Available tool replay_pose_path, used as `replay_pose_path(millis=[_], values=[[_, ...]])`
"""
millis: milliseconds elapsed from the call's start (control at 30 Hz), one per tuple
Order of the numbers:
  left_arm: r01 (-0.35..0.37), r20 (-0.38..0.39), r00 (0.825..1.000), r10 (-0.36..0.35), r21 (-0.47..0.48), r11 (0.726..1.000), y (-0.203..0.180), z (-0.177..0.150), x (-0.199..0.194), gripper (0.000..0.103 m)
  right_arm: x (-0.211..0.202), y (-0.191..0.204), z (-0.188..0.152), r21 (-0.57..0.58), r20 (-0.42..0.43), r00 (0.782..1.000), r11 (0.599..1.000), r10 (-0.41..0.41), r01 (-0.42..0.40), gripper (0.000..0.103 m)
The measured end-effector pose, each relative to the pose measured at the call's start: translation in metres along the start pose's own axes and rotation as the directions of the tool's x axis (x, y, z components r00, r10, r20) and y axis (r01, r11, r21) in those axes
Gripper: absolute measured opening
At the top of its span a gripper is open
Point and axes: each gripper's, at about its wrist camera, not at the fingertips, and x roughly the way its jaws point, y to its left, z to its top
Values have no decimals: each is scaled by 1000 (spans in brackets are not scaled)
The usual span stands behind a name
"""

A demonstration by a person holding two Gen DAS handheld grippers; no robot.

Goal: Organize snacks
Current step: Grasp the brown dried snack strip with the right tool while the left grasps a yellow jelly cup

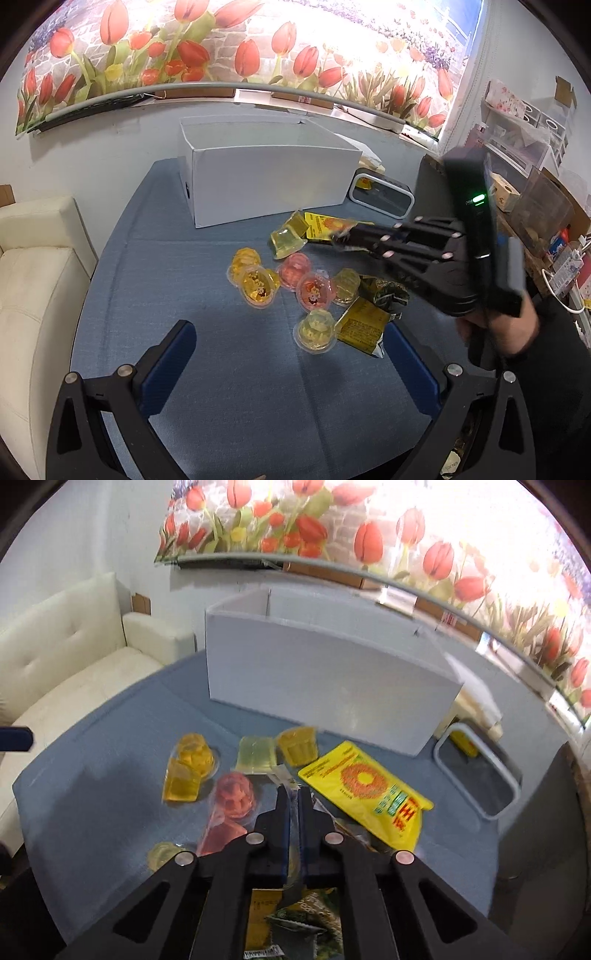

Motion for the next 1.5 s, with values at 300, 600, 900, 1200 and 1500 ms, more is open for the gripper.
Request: replay_pose_path(millis=[300, 600, 900, 1200, 1500], values=[[-17, -5, 1000, 17, 27, 999, -8, 7, 13, 103, -50, -8, 14, 23, 93, 995, 999, -31, 29, 3], [-115, -46, 992, 115, 8, 993, 13, 24, 59, 103, -108, -5, 10, 66, 181, 982, 997, -51, 40, 3], [-174, -118, 977, 176, 32, 984, 24, 34, 116, 103, -133, 2, -3, 96, 201, 979, 995, -33, 14, 3], [-154, -169, 972, 161, 56, 987, 16, 21, 139, 51, -134, -2, -12, 134, 199, 980, 991, -27, 0, 2], [-111, -95, 989, 114, 37, 993, 14, 25, 96, 51, -132, 3, -12, 143, 202, 979, 990, -13, -16, 3]])
